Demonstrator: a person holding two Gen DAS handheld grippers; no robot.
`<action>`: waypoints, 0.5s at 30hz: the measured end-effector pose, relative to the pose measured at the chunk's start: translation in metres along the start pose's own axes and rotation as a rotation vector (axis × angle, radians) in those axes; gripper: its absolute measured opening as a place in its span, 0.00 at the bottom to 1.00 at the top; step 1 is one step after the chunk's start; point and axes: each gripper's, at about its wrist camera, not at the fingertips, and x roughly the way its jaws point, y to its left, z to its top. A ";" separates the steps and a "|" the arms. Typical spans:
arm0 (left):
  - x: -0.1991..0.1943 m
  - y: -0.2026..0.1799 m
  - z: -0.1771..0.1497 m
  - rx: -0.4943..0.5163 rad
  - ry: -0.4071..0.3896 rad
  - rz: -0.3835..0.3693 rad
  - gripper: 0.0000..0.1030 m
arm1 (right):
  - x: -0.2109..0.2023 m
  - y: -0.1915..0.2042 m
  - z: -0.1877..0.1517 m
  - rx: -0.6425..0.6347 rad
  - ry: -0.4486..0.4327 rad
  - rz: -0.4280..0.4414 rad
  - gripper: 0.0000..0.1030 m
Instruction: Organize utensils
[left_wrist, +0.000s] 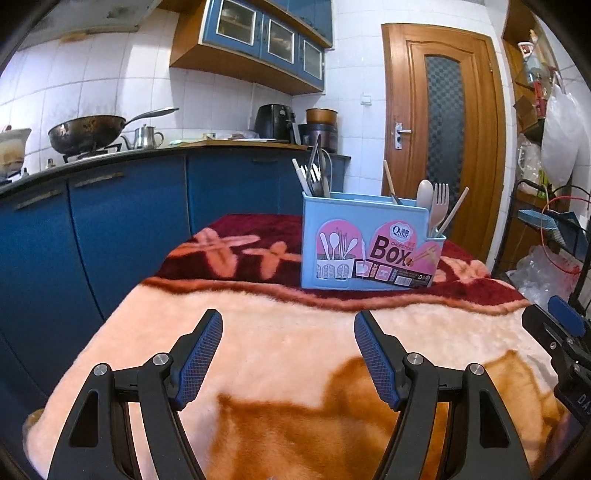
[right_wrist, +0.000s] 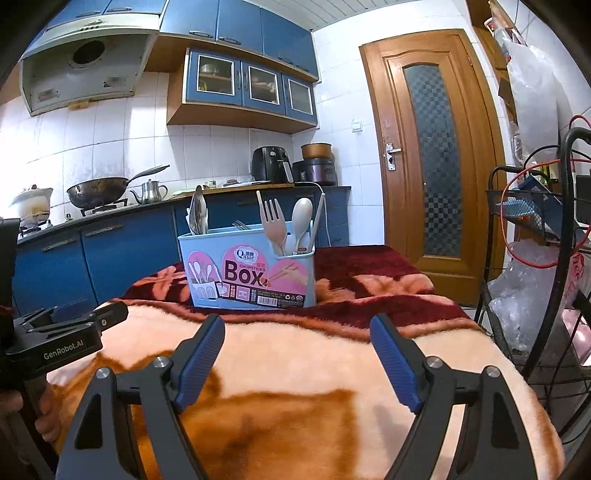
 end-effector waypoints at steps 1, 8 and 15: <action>0.000 0.000 0.000 0.001 -0.002 0.002 0.73 | 0.000 0.000 0.000 -0.002 -0.001 0.000 0.81; -0.001 0.001 0.000 -0.002 -0.005 0.006 0.73 | -0.001 0.001 0.000 -0.002 -0.005 0.000 0.81; -0.001 0.001 0.000 -0.004 -0.004 0.022 0.73 | -0.002 0.003 0.000 -0.011 -0.009 -0.005 0.81</action>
